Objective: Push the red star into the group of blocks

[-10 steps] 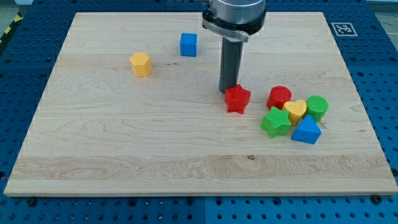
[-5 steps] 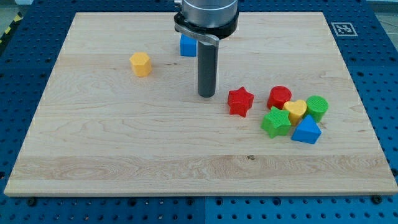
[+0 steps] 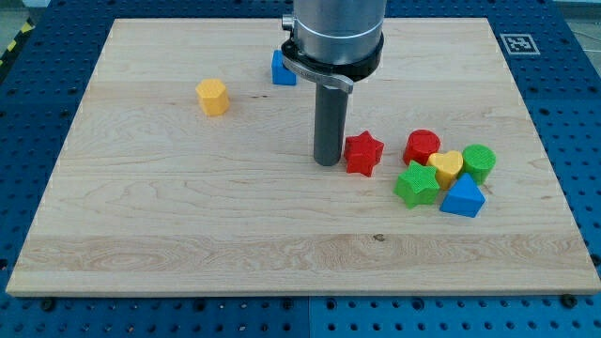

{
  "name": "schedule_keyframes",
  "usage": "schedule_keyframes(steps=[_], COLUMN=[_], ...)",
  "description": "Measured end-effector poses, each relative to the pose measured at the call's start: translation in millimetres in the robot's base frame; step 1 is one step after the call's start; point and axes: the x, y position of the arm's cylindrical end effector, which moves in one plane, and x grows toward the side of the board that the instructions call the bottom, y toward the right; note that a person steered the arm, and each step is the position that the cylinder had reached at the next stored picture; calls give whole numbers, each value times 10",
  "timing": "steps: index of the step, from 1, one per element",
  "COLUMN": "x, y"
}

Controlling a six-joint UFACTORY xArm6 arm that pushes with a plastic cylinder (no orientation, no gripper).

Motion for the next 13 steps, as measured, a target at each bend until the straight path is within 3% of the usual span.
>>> schedule_keyframes(steps=[2, 13], x=[-215, 40], y=[102, 481])
